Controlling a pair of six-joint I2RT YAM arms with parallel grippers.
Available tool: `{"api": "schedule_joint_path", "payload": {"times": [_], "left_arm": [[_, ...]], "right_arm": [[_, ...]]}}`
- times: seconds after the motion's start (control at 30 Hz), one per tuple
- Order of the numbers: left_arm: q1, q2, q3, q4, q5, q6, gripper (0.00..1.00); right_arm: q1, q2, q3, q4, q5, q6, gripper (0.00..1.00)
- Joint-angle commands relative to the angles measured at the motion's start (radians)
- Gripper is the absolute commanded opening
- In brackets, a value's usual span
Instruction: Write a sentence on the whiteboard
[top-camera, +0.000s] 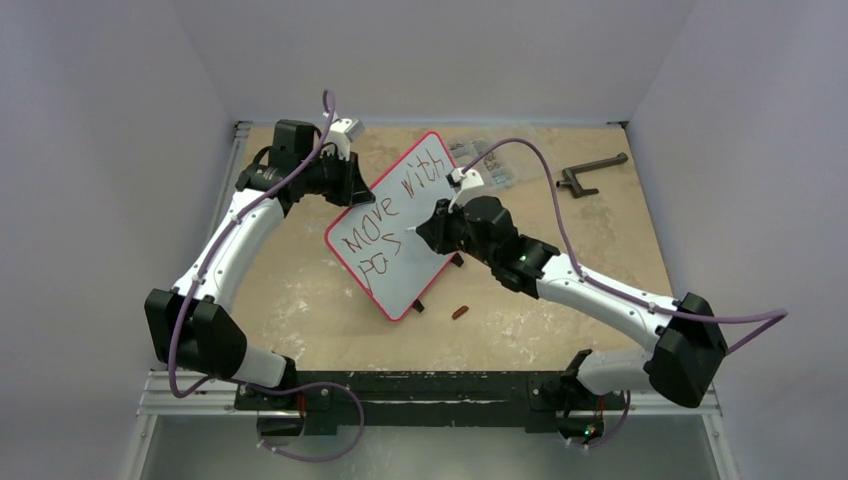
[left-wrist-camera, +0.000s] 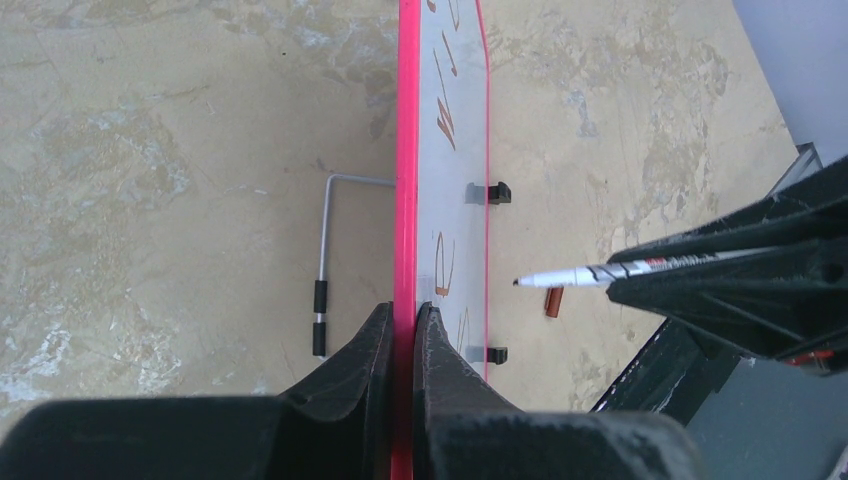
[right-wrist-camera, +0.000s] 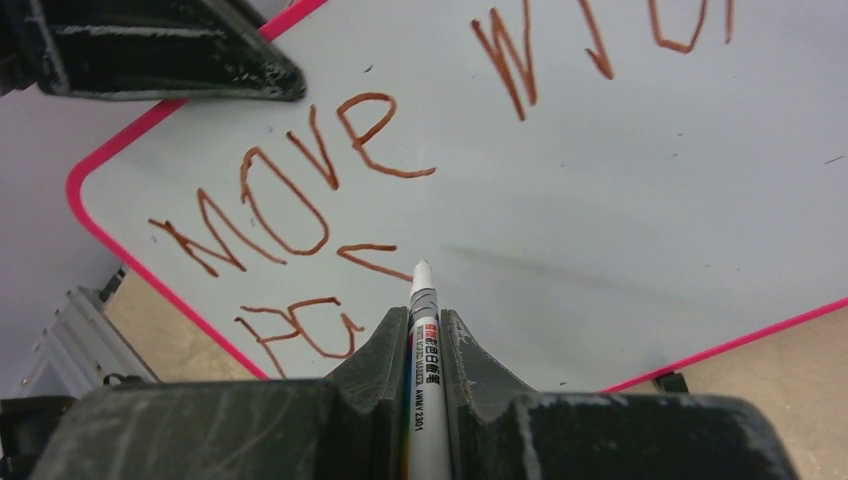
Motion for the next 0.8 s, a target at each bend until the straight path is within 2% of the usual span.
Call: {"api": "schedule_joint_path", "payload": {"times": [0.0, 0.77], "left_arm": [[-0.004, -0.016, 0.009, -0.019, -0.084, 0.059, 0.00], [-0.005, -0.015, 0.012, -0.021, -0.082, 0.059, 0.00]], "right_arm": [[-0.048, 0.022, 0.068, 0.021, 0.033, -0.010, 0.00], [-0.062, 0.148, 0.139, 0.036, -0.064, -0.030, 0.00]]}}
